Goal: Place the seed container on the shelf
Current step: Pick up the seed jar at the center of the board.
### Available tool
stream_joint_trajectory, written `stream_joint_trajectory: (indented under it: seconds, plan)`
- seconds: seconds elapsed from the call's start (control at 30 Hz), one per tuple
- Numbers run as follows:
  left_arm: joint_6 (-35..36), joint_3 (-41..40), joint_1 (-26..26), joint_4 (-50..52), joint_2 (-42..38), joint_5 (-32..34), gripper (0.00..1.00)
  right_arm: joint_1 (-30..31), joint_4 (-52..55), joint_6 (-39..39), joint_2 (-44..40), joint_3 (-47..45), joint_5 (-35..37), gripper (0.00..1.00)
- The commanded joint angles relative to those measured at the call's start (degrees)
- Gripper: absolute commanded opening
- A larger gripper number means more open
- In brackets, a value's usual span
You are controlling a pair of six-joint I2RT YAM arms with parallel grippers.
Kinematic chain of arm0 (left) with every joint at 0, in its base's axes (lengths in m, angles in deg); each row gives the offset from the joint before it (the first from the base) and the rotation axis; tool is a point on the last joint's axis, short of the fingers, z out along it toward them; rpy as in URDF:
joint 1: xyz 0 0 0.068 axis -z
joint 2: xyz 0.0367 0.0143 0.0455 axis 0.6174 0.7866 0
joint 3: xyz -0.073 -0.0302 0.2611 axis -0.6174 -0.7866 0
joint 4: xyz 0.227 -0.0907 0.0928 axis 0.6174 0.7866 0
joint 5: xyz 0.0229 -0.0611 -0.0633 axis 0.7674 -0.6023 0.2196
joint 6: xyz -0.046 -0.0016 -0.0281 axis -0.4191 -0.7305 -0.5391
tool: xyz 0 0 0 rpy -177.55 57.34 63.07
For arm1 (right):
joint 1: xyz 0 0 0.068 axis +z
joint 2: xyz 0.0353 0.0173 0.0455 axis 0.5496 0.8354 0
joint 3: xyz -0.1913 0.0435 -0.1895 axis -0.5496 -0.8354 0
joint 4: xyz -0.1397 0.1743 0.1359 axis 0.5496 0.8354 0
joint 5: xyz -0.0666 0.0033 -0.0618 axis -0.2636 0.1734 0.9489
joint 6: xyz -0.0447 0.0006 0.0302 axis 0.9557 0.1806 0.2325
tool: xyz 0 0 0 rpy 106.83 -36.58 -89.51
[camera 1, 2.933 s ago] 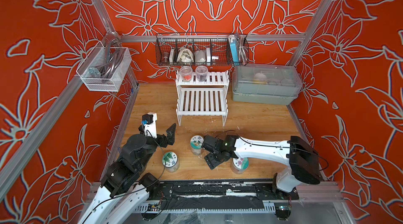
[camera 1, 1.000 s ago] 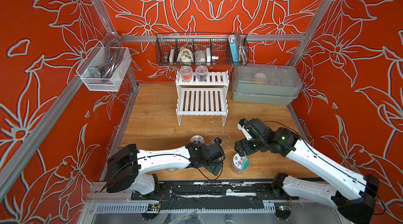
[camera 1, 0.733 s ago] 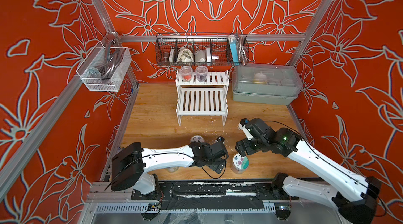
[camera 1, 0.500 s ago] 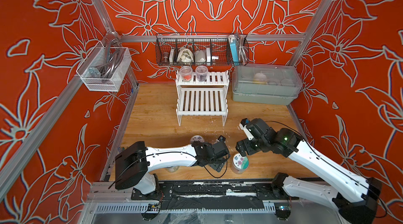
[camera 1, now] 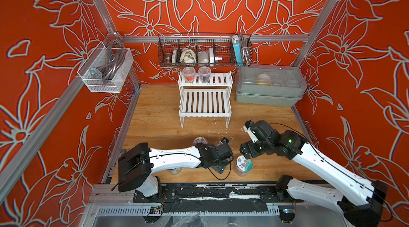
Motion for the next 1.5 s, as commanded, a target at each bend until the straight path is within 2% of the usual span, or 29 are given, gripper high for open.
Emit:
stream_joint_trajectory:
  seconds: [0.0,0.17,0.33,0.43,0.67,0.8,1.13,1.3,1.47]
  plan:
    - [-0.1,1.4,0.3,2.5,0.8,0.4,0.81,-0.6,0.1,0.2,-0.9,-0.8,-1.5,0.96]
    - [-0.2,1.2,0.3,2.5,0.5,0.4,0.83,-0.8,0.1,0.2,-1.1,-0.8,-1.7,0.96]
    - [0.2,1.5,0.3,2.2,0.7,0.3,0.75,-1.0,-0.1,0.4,-1.2,-0.9,-2.1,0.96]
    - [0.6,1.7,0.1,2.0,0.5,-0.4,0.65,-1.0,-0.3,0.8,-1.4,-1.2,-2.3,0.96]
    - [0.6,3.7,-2.1,4.1,-3.4,-3.6,0.65,-1.1,-4.7,2.7,-4.7,-2.8,-4.3,0.96]
    - [-0.2,5.6,-6.1,6.9,-8.3,-6.7,0.65,-1.1,-11.5,5.4,-9.3,-4.6,-6.7,0.96]
    - [-2.2,11.6,-18.1,12.0,-17.0,-16.7,0.66,-1.1,-37.9,14.4,-16.3,-13.2,-19.4,1.00]
    - [-3.9,12.0,-20.8,9.7,-18.3,-21.2,0.67,-0.8,-48.2,18.8,-14.6,-16.9,-24.3,1.00]
    - [-6.0,11.3,-21.2,6.1,-19.2,-25.6,0.67,0.4,-52.2,27.1,-12.4,-18.8,-29.0,1.00]
